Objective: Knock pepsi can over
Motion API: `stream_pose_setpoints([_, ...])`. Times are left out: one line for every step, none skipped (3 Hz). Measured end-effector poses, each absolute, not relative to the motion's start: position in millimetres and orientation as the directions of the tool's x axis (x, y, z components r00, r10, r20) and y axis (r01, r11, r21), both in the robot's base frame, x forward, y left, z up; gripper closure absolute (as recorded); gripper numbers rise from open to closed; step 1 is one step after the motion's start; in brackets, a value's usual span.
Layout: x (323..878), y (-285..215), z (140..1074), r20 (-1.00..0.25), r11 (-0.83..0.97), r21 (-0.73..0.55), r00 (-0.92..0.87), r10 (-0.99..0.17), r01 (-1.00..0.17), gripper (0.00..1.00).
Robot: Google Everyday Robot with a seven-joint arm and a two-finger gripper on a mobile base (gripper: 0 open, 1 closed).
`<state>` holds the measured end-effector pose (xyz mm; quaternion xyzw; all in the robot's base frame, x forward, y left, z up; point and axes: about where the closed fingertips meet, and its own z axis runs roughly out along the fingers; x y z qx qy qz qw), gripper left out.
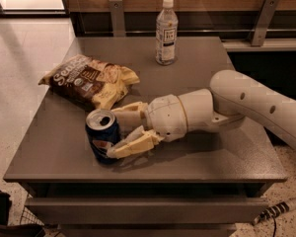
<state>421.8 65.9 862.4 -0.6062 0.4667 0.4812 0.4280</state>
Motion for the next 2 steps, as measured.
stream_pose_setpoints([420.7, 67.6, 863.0, -0.983, -0.202, -0.071, 0.103, -0.154, -0.977, 0.62])
stream_pose_setpoints([419.7, 69.3, 863.6, -0.982, -0.206, -0.072, 0.105, -0.154, -0.976, 0.86])
